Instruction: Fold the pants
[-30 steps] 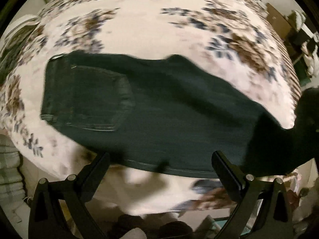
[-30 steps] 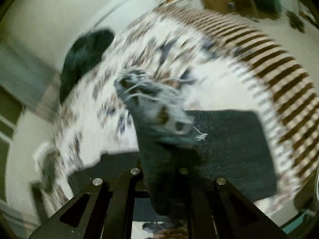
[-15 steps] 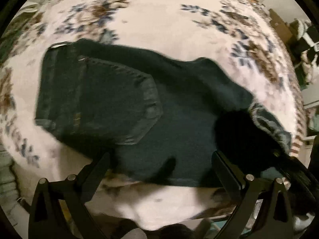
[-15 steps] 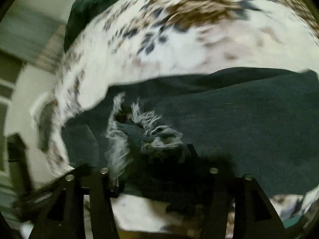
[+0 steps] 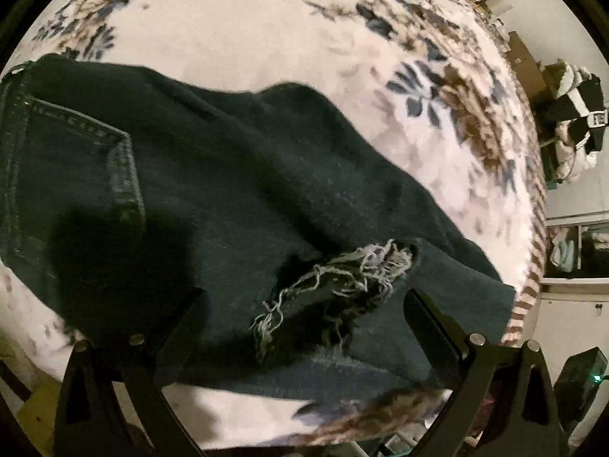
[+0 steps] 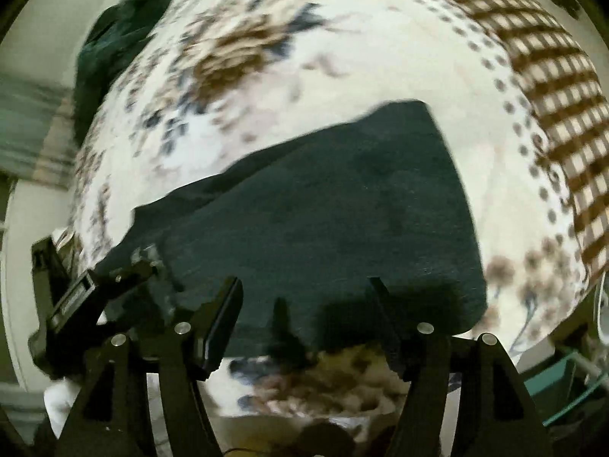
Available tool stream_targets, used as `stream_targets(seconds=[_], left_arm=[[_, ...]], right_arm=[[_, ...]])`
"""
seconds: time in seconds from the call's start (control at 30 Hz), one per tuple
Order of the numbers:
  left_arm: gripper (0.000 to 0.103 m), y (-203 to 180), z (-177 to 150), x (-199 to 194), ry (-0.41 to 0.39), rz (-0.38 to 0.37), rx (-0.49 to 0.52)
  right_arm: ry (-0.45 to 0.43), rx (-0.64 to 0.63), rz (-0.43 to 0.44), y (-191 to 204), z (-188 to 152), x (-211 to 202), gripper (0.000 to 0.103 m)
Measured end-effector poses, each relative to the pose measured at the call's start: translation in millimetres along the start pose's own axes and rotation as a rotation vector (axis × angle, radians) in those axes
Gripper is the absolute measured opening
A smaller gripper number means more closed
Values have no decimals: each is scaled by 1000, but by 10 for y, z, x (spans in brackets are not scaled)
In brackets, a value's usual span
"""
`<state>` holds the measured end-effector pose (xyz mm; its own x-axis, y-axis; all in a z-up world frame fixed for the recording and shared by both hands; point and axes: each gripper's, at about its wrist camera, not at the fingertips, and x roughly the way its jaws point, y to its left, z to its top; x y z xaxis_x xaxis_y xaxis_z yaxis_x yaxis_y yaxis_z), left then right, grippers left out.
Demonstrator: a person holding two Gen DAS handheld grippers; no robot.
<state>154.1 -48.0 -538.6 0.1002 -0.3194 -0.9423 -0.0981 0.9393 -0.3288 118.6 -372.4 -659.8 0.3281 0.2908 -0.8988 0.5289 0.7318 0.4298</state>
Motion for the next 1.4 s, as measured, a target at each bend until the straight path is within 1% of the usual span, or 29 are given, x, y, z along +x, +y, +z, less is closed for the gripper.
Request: stream_targets(seconds=[0.07, 0.1, 0.13, 0.2, 0.23, 0.3, 0.33, 0.4, 0.43, 0.47, 0.5, 0.53, 0.57, 0.6, 0.63, 0.7, 0.73, 0.83, 0.87, 0.9, 0.93, 1.0, 1.03, 1.13, 1.2, 1.27, 1.3, 1.33, 1.4], left_arm=[[100, -25, -21, 54, 32, 47, 12], [100, -12, -51, 7, 19, 42, 10], [100, 11, -96, -76, -4, 52, 7], [100, 59, -161, -173, -19, 43, -9], [100, 92, -192, -204, -18, 42, -27], [100, 140, -236, -234, -14, 62, -45], [100, 160, -250, -239, -13, 89, -36], [100, 185, -270, -250, -23, 130, -11], [100, 208, -275, -256, -25, 179, 11], [100, 221, -281, -260, -31, 202, 28], [100, 236, -284, -276, -40, 223, 47], [100, 250, -291, -291, -52, 268, 84], [100, 265, -302, -290, -56, 303, 113], [100, 283, -309, -291, -57, 327, 137], [100, 314, -316, -293, -54, 344, 151], [99, 426, -329, -306, -40, 356, 143], [98, 491, -340, -303, -26, 377, 138], [98, 692, -396, -303, 0, 370, 105], [98, 747, -413, -306, 7, 365, 93], [98, 818, -437, -314, 15, 360, 79], [98, 876, -455, -323, 19, 360, 71], [98, 984, -484, -350, 24, 366, 61], [98, 1029, -491, -368, 24, 364, 53], [98, 1170, -508, -456, 18, 358, 33], [98, 1248, -514, -513, 10, 356, 21], [98, 1413, -538, -555, 11, 353, 8], [98, 1453, -537, -561, 14, 354, 3], [98, 1481, -532, -566, 15, 356, 1], [98, 1553, -517, -592, 6, 338, -14]], right_arm=[[-4, 37, 6, -50, 47, 46, 69], [4, 59, 20, -62, 55, 51, 69], [31, 107, 71, -73, 54, 65, 69], [62, 200, 165, -92, 10, 109, 69], [82, 242, 190, -75, -32, 149, 69], [128, 296, 250, 24, -118, 285, 67], [151, 301, 252, 114, -149, 353, 65], [149, 243, 228, 353, -172, 425, 65], [144, 209, 227, 488, -165, 458, 65], [136, 160, 222, 645, -149, 492, 65], [128, 102, 206, 785, -139, 512, 65], [118, 23, 171, 937, -141, 535, 65], [116, -83, 112, 1123, -149, 594, 65], [119, -167, 80, 1262, -165, 641, 65], [118, -287, 35, 1444, -223, 704, 65], [135, -426, -3, 1650, -343, 780, 65], [139, -477, -15, 1742, -395, 817, 65], [122, -585, -87, 1904, -528, 909, 62], [125, -596, -95, 1931, -543, 959, 56], [133, -592, -100, 1936, -549, 1010, 45], [138, -592, -117, 1931, -557, 1061, 38], [135, -600, -147, 1887, -598, 1145, 7], [131, -591, -150, 1868, -609, 1172, 2], [81, -608, -131, 1943, -688, 1127, 1], [73, -625, -103, 2083, -766, 1080, 1], [91, -643, -104, 2137, -862, 1124, 1], [102, -628, -102, 2118, -886, 1168, 1], [118, -606, -102, 2071, -866, 1201, 1], [170, -531, -67, 1966, -803, 1259, 3]])
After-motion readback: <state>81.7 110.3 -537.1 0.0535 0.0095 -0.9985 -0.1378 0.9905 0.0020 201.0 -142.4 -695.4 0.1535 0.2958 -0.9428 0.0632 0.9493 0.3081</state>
